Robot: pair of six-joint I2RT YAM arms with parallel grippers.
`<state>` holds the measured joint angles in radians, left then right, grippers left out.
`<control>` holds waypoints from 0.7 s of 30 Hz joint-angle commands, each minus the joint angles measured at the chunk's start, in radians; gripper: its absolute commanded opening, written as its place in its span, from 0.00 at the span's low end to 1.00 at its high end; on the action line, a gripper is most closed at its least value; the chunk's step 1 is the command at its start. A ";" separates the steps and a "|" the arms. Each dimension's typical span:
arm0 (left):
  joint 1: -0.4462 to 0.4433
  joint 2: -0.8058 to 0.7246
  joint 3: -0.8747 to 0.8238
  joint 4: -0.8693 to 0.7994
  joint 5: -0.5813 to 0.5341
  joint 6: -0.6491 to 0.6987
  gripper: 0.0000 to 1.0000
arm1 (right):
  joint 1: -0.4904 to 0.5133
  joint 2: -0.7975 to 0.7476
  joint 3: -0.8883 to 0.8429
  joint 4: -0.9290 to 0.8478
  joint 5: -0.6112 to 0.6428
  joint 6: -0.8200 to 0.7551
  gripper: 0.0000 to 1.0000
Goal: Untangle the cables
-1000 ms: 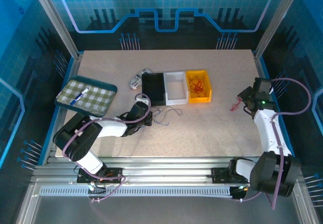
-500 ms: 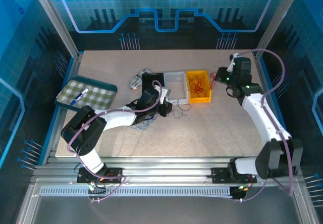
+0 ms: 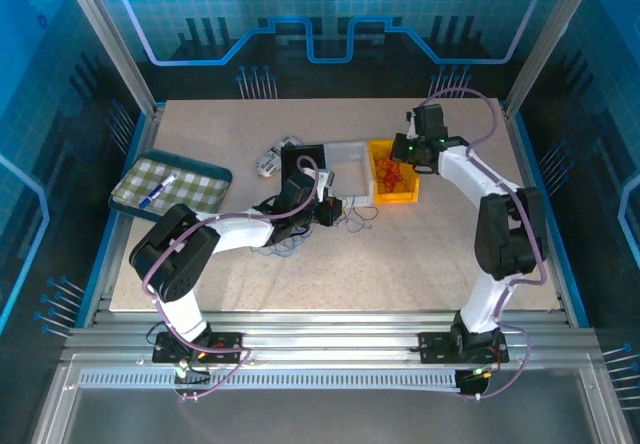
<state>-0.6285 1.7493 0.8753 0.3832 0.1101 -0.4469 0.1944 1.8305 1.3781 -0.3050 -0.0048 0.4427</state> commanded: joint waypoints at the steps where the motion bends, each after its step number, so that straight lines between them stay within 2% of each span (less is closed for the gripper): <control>1: 0.006 -0.014 0.013 0.007 -0.028 -0.012 0.00 | 0.031 0.059 0.050 -0.061 0.029 -0.030 0.03; 9: 0.006 -0.027 0.013 -0.022 -0.044 0.003 0.00 | 0.065 0.177 0.113 -0.171 0.143 -0.069 0.03; 15: 0.006 -0.031 0.012 -0.025 -0.048 0.007 0.00 | 0.068 0.129 0.095 -0.144 0.143 -0.070 0.06; 17: 0.007 -0.029 0.012 -0.020 -0.050 0.004 0.00 | 0.069 0.101 0.093 -0.127 0.136 -0.073 0.11; 21: 0.006 -0.022 0.020 -0.012 -0.048 0.004 0.00 | 0.068 0.036 0.082 -0.085 0.128 -0.075 0.31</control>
<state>-0.6285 1.7473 0.8753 0.3679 0.0750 -0.4465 0.2543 1.9480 1.4651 -0.4187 0.1169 0.3813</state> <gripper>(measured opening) 0.008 0.286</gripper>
